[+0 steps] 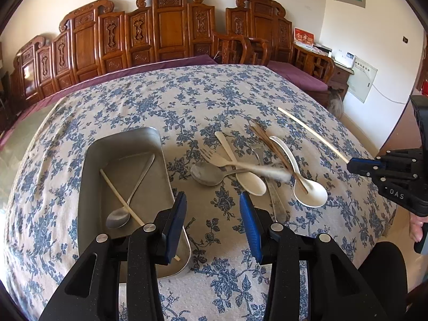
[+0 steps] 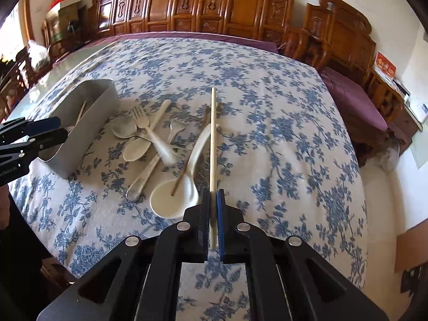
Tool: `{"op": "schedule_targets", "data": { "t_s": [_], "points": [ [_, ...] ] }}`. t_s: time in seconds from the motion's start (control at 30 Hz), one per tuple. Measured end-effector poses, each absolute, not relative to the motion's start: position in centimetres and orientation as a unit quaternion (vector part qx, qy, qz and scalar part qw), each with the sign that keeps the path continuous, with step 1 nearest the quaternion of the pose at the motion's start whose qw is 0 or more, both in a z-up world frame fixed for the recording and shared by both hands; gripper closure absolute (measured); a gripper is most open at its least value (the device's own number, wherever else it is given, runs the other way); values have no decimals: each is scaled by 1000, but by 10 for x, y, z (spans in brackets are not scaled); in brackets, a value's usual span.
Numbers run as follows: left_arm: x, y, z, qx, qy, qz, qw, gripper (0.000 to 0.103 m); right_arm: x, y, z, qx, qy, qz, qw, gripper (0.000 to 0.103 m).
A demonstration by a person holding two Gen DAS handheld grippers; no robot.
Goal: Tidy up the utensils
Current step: 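Grasp a white fork with the left tool while the right tool holds the chopstick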
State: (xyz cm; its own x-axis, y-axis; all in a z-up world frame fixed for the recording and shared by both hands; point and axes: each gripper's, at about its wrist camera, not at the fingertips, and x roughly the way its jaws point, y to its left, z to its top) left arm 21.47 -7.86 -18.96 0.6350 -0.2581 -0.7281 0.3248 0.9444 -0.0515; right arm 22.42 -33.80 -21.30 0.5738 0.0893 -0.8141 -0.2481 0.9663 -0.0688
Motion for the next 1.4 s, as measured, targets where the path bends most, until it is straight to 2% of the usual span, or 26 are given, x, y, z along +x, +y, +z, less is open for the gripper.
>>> {"op": "schedule_targets", "data": {
  "t_s": [0.8, 1.4],
  "points": [
    [289, -141, -216, 20, 466, -124, 876, 64, 215, -379, -196, -28, 431, 107, 895, 97],
    [340, -146, -253, -57, 552, -109, 825, 64, 216, -388, -192, -7, 428, 114, 896, 97]
  ]
}}
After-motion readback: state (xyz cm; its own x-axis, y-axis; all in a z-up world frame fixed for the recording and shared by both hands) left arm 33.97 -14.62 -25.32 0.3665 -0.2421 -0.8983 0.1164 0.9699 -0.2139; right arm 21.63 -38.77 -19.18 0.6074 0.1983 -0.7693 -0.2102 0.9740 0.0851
